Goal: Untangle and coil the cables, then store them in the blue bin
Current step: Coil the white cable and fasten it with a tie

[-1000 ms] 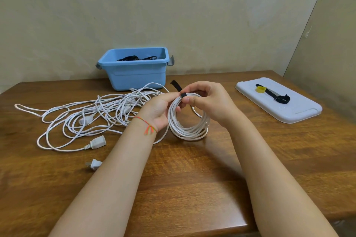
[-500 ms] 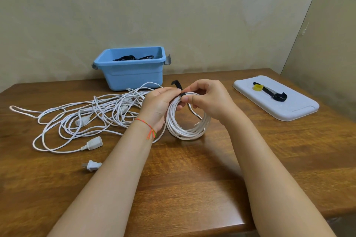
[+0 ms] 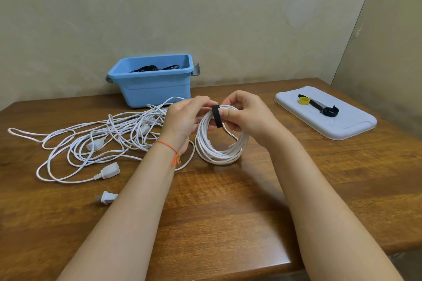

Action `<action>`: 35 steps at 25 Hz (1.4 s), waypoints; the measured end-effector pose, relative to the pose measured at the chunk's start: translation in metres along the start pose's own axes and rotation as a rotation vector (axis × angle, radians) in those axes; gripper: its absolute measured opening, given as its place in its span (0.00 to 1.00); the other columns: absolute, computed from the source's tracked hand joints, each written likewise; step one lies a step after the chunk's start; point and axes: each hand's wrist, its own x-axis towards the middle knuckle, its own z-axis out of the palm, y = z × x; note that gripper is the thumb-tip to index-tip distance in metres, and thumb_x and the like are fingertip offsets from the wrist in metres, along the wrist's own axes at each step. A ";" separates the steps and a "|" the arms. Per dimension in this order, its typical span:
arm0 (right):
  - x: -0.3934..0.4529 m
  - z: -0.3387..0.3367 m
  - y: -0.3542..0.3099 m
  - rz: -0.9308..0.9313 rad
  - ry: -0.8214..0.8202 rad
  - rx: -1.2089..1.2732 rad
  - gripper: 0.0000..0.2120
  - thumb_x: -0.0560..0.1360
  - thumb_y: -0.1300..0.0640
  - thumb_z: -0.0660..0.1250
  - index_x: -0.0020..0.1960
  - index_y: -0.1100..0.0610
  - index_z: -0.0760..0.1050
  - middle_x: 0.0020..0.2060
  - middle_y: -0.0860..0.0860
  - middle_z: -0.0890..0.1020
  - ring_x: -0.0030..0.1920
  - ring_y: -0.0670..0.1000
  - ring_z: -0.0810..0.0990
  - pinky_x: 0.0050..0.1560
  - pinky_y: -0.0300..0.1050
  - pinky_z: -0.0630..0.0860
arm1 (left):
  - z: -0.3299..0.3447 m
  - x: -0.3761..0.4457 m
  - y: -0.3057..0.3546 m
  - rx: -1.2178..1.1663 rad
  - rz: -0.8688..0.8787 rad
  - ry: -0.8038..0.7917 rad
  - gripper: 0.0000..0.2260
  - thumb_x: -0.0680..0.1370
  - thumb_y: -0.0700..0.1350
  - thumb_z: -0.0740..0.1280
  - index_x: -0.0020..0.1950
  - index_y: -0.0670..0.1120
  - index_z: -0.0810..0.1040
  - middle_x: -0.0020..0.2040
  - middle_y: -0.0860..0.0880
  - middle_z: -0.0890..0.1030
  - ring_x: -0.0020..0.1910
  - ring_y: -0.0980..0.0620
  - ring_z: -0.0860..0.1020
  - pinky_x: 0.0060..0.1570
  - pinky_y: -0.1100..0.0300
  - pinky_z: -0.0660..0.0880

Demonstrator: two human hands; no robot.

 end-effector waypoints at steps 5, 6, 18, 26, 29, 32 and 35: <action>0.001 -0.004 0.006 0.038 -0.064 0.130 0.04 0.77 0.58 0.70 0.49 0.59 0.79 0.39 0.54 0.82 0.38 0.49 0.77 0.40 0.44 0.74 | -0.004 0.001 -0.006 0.101 0.110 -0.033 0.04 0.74 0.41 0.75 0.47 0.44 0.85 0.42 0.45 0.86 0.43 0.45 0.85 0.40 0.58 0.81; 0.002 -0.005 0.008 0.044 -0.056 0.150 0.04 0.77 0.59 0.71 0.49 0.59 0.80 0.38 0.54 0.83 0.38 0.49 0.77 0.41 0.44 0.74 | -0.005 0.001 -0.007 0.142 0.138 -0.044 0.05 0.73 0.41 0.76 0.48 0.44 0.85 0.43 0.45 0.86 0.44 0.45 0.85 0.42 0.57 0.82; 0.002 0.001 0.007 0.031 -0.059 0.238 0.03 0.75 0.62 0.72 0.48 0.60 0.82 0.39 0.55 0.82 0.37 0.49 0.75 0.39 0.42 0.73 | 0.002 0.008 -0.024 0.714 0.295 0.258 0.14 0.70 0.54 0.75 0.45 0.47 0.77 0.38 0.51 0.80 0.38 0.51 0.79 0.38 0.56 0.75; 0.006 -0.001 0.013 0.030 -0.040 0.208 0.01 0.75 0.61 0.72 0.46 0.59 0.81 0.38 0.55 0.82 0.36 0.49 0.75 0.37 0.42 0.73 | 0.001 0.004 -0.016 0.178 0.044 -0.101 0.04 0.75 0.36 0.72 0.49 0.42 0.84 0.39 0.44 0.85 0.38 0.51 0.83 0.39 0.61 0.78; 0.010 -0.002 0.016 0.043 0.011 0.199 0.02 0.74 0.60 0.73 0.45 0.58 0.82 0.36 0.55 0.82 0.35 0.50 0.74 0.36 0.43 0.71 | -0.001 0.004 -0.014 0.220 0.113 -0.133 0.07 0.76 0.37 0.71 0.53 0.43 0.84 0.44 0.42 0.86 0.43 0.49 0.85 0.42 0.62 0.80; 0.010 -0.004 0.019 0.087 0.056 0.208 0.02 0.74 0.60 0.74 0.44 0.59 0.84 0.34 0.54 0.81 0.34 0.50 0.74 0.36 0.42 0.71 | 0.001 0.004 -0.015 0.680 0.400 -0.021 0.08 0.76 0.42 0.72 0.55 0.47 0.85 0.45 0.49 0.86 0.46 0.52 0.83 0.48 0.59 0.79; 0.009 0.004 0.017 0.123 0.067 0.318 0.05 0.74 0.60 0.73 0.45 0.63 0.82 0.32 0.54 0.79 0.33 0.51 0.74 0.33 0.41 0.71 | 0.005 0.005 -0.014 0.840 0.544 0.121 0.07 0.76 0.45 0.72 0.53 0.47 0.86 0.46 0.48 0.86 0.45 0.51 0.82 0.48 0.57 0.77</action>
